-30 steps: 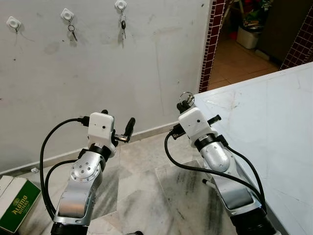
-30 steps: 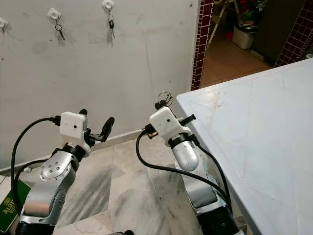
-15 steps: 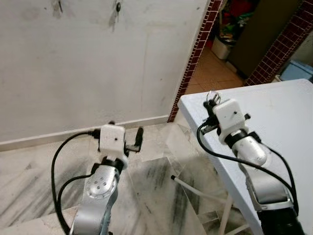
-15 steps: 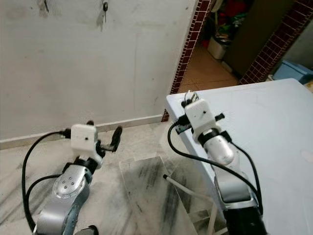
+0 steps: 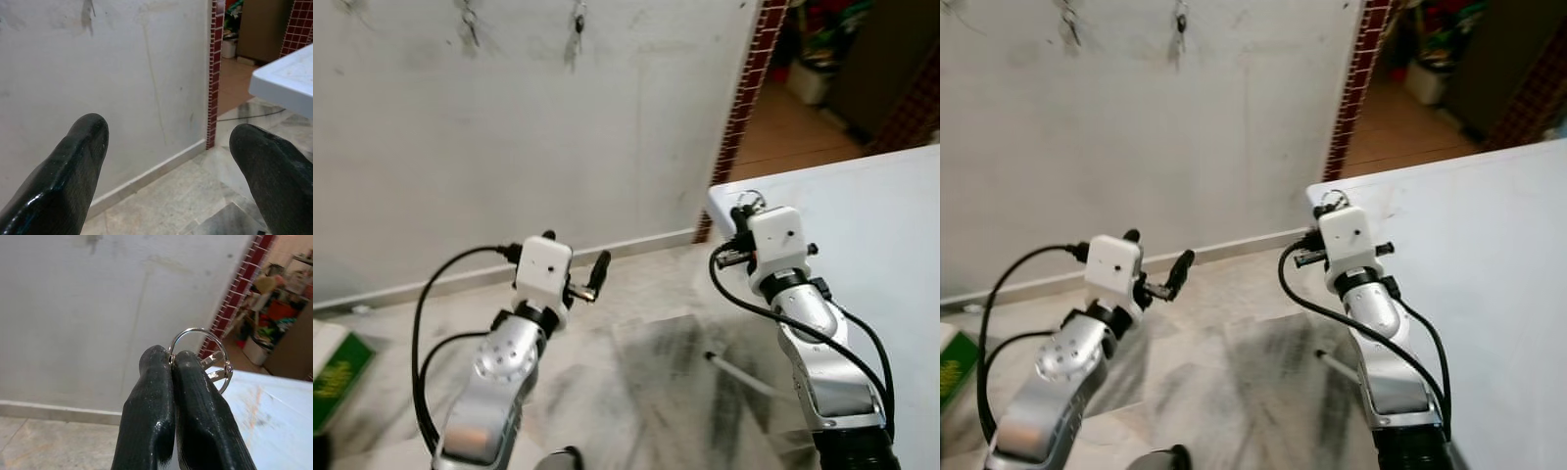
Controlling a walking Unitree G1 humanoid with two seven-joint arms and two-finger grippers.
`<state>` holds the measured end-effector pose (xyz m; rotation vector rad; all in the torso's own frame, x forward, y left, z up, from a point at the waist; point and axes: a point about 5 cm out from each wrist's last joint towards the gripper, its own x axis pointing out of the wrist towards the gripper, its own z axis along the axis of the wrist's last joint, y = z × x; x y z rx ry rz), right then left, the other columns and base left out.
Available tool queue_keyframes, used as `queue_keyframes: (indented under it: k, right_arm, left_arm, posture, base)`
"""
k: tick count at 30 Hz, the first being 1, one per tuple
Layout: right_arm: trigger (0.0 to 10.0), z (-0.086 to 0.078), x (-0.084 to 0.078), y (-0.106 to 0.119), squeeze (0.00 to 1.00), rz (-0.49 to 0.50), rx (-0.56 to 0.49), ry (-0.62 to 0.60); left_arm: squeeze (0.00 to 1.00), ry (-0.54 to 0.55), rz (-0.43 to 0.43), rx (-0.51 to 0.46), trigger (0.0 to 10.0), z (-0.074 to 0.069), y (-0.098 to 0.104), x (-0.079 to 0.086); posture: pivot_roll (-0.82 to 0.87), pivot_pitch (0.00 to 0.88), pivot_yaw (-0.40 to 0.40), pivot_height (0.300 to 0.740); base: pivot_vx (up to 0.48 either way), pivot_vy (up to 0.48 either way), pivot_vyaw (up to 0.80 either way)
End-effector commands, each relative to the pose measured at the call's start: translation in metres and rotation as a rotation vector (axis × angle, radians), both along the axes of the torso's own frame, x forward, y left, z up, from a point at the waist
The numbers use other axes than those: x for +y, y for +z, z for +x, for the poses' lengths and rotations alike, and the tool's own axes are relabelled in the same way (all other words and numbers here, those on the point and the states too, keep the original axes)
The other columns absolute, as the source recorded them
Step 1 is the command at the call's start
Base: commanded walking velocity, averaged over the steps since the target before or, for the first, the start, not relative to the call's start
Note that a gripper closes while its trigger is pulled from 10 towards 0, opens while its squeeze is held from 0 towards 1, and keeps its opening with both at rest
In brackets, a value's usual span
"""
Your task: Hang keys on a hook
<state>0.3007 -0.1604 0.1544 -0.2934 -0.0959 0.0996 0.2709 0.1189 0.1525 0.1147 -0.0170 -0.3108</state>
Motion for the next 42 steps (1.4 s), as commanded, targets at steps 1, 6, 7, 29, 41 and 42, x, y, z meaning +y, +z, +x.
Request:
queue_keyframes:
  k: [1,6,7,29,41,42]
  right_arm:
    - [10.0,0.000,-0.003,0.000,0.00,0.015,-0.015,-0.033]
    - [10.0,0.002,-0.002,-0.004,0.00,0.034,-0.014,-0.060]
    - [10.0,0.003,-0.001,-0.004,0.00,0.035,-0.015,-0.060]
    - [10.0,0.014,0.014,0.008,0.00,0.013,-0.021,0.075]
    - [10.0,0.013,0.021,0.007,0.00,-0.007,-0.010,0.108]
    - [10.0,0.013,0.020,0.006,0.00,-0.008,-0.009,0.105]
  left_arm:
    - [0.00,-0.026,0.011,0.015,10.0,0.000,0.000,0.000]
    - [0.00,-0.061,0.030,0.026,10.0,-0.001,0.002,0.000]
    - [0.00,-0.063,0.032,0.028,10.0,-0.002,0.001,0.000]
    - [0.00,0.019,-0.025,0.025,10.0,-0.006,-0.001,-0.006]
    - [0.00,0.018,-0.035,0.027,10.0,-0.007,-0.003,-0.010]
    - [0.00,0.020,-0.037,0.025,10.0,-0.006,-0.002,-0.011]
  posture:
    - [0.04,0.079,0.098,0.740]
    - [0.06,0.078,0.123,0.740]
    - [0.06,0.078,0.121,0.740]
    - [0.10,0.119,-0.037,0.740]
    - [0.09,0.104,-0.038,0.740]
    - [0.09,0.104,-0.038,0.740]
  base:
    - [0.000,0.000,0.00]
    - [0.000,0.000,0.00]
    - [0.000,0.000,0.00]
    - [0.000,0.000,0.00]
    - [0.000,0.000,0.52]
    - [0.000,0.000,0.80]
